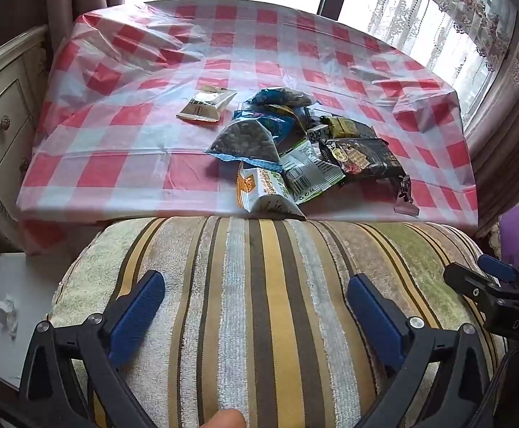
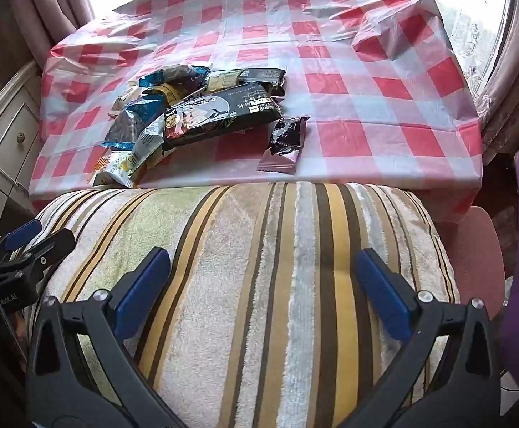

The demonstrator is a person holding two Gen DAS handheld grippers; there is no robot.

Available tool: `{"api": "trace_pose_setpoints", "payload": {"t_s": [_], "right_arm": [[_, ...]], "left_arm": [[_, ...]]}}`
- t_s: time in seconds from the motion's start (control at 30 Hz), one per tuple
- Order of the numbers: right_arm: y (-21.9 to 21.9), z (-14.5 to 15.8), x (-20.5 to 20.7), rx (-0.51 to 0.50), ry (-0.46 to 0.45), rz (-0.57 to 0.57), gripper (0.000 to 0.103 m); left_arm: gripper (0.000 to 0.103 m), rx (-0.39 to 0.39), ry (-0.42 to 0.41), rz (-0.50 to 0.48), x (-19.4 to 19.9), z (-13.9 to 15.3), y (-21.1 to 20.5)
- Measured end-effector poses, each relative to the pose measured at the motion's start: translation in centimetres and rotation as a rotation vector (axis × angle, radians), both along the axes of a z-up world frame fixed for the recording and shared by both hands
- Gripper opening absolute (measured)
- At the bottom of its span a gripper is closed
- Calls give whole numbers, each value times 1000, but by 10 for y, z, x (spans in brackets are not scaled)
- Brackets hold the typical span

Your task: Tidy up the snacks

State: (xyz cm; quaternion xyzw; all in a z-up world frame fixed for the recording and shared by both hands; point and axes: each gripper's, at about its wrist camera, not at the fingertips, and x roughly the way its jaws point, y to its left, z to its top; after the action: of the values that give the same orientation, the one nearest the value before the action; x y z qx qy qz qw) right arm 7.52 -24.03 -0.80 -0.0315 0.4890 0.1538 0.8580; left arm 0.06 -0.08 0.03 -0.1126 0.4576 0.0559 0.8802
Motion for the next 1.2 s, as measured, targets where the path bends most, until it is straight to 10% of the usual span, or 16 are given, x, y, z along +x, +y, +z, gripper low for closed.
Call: {"api": "trace_pose_setpoints", "payload": {"t_s": [1.2], "right_arm": [[-1,-1,-4,9,-24,-1,103]], "left_arm": [[103,-10,36,24,4,-4,0]]}}
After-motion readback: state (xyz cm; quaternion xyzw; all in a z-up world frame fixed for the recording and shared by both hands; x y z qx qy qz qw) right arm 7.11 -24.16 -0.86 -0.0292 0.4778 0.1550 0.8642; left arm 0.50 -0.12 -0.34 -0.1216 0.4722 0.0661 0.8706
